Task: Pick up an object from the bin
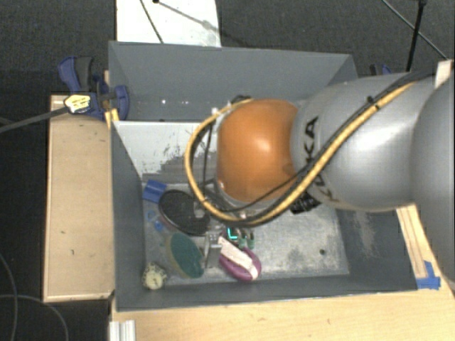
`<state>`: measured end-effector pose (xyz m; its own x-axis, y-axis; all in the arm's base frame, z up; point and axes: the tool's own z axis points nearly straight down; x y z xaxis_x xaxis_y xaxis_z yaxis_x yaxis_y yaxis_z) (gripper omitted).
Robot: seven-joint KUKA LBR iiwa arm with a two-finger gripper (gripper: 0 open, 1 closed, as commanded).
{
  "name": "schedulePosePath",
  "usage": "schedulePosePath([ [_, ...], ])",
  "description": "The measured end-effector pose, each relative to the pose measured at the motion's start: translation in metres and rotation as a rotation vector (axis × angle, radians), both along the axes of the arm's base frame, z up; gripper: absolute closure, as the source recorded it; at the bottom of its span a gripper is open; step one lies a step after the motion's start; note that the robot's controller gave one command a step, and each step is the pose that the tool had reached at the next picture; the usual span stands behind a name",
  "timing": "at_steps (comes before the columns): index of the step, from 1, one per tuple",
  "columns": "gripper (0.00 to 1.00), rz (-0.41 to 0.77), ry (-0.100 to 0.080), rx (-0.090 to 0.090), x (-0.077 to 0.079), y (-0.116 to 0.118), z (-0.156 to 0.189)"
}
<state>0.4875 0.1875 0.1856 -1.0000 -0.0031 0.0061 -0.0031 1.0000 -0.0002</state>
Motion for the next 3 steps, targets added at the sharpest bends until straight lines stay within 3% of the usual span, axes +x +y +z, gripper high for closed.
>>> schedulePosePath([
  [1,0.00,0.029,-0.018,0.000,0.089,-0.014,-0.116],
  [2,1.00,0.025,-0.010,0.002,0.085,-0.012,-0.115],
  [3,1.00,0.045,-0.015,0.002,0.077,-0.033,0.046],
])
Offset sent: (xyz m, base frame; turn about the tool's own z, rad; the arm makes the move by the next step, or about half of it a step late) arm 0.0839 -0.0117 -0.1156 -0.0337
